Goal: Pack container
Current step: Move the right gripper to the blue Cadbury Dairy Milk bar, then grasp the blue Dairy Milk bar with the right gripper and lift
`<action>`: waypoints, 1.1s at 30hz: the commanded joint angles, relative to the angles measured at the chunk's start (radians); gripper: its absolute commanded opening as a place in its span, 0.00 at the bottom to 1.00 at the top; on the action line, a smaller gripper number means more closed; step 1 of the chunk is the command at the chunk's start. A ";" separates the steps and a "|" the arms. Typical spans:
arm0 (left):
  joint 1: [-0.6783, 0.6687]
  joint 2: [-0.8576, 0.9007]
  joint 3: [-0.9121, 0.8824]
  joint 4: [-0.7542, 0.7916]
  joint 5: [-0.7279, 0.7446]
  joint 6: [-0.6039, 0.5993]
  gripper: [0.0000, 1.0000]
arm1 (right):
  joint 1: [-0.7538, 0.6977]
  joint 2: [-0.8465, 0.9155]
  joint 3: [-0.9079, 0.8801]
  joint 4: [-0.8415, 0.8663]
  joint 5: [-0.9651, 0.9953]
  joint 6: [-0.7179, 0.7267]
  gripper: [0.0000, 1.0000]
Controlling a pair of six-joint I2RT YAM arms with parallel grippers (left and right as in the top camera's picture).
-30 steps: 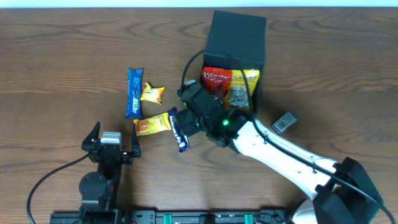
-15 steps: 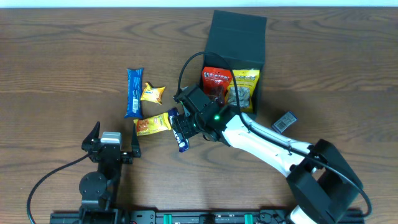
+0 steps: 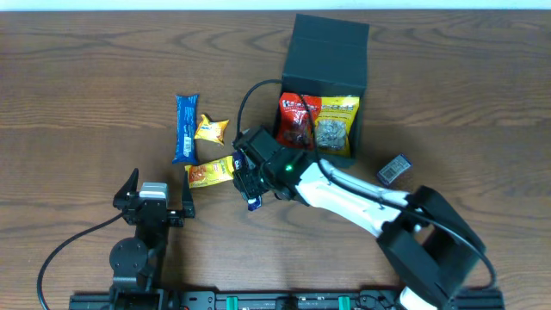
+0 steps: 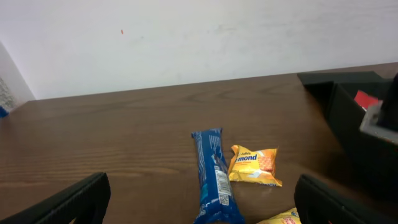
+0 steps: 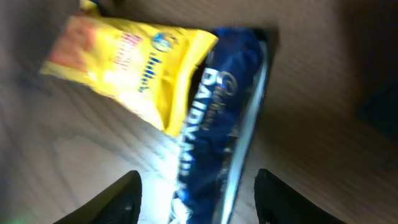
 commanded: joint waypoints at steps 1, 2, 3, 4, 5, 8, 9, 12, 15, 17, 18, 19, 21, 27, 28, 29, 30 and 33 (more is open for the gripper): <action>0.003 -0.006 -0.017 -0.048 -0.019 -0.005 0.95 | 0.006 0.017 -0.001 0.003 0.023 -0.003 0.56; 0.003 -0.006 -0.017 -0.048 -0.019 -0.005 0.95 | 0.006 0.019 -0.001 0.003 0.035 -0.002 0.55; 0.003 -0.006 -0.017 -0.048 -0.019 -0.005 0.95 | 0.005 0.024 -0.001 0.003 0.044 -0.002 0.55; 0.003 -0.006 -0.017 -0.048 -0.019 -0.005 0.95 | 0.005 0.029 -0.001 0.003 0.052 -0.002 0.54; 0.003 -0.006 -0.017 -0.048 -0.019 -0.005 0.95 | 0.005 0.039 -0.001 0.004 0.051 -0.003 0.54; 0.003 -0.006 -0.017 -0.048 -0.019 -0.005 0.95 | 0.006 0.052 -0.001 0.010 0.051 -0.002 0.53; 0.003 -0.006 -0.017 -0.048 -0.019 -0.005 0.95 | 0.006 0.053 -0.001 0.014 0.051 -0.002 0.53; 0.003 -0.006 -0.017 -0.048 -0.019 -0.004 0.95 | 0.006 0.053 -0.001 0.028 0.050 0.001 0.52; 0.003 -0.006 -0.017 -0.047 -0.019 -0.004 0.95 | 0.006 0.056 -0.001 0.039 0.031 0.010 0.50; 0.003 -0.006 -0.017 -0.048 -0.019 -0.005 0.95 | 0.006 0.058 -0.001 0.042 0.028 0.010 0.50; 0.003 -0.006 -0.017 -0.047 -0.019 -0.005 0.95 | 0.006 0.059 -0.001 0.043 0.028 0.010 0.49; 0.003 -0.006 -0.017 -0.048 -0.019 -0.005 0.95 | 0.006 0.060 -0.001 0.043 0.028 0.010 0.49; 0.003 -0.006 -0.017 -0.048 -0.019 -0.004 0.95 | 0.006 0.060 -0.001 0.043 0.029 0.010 0.48; 0.003 -0.006 -0.017 -0.048 -0.019 -0.004 0.95 | 0.006 0.082 -0.001 0.056 0.028 0.014 0.46; 0.003 -0.006 -0.017 -0.048 -0.019 -0.005 0.96 | 0.006 0.082 -0.001 0.058 0.028 0.014 0.46; 0.003 -0.006 -0.017 -0.047 -0.019 -0.005 0.96 | 0.006 0.082 -0.001 0.060 0.028 0.014 0.46; 0.003 -0.006 -0.017 -0.048 -0.019 -0.004 0.95 | 0.006 0.082 -0.001 0.061 0.028 0.014 0.46; 0.003 -0.006 -0.017 -0.048 -0.019 -0.005 0.95 | 0.006 0.085 -0.001 0.063 0.028 0.014 0.43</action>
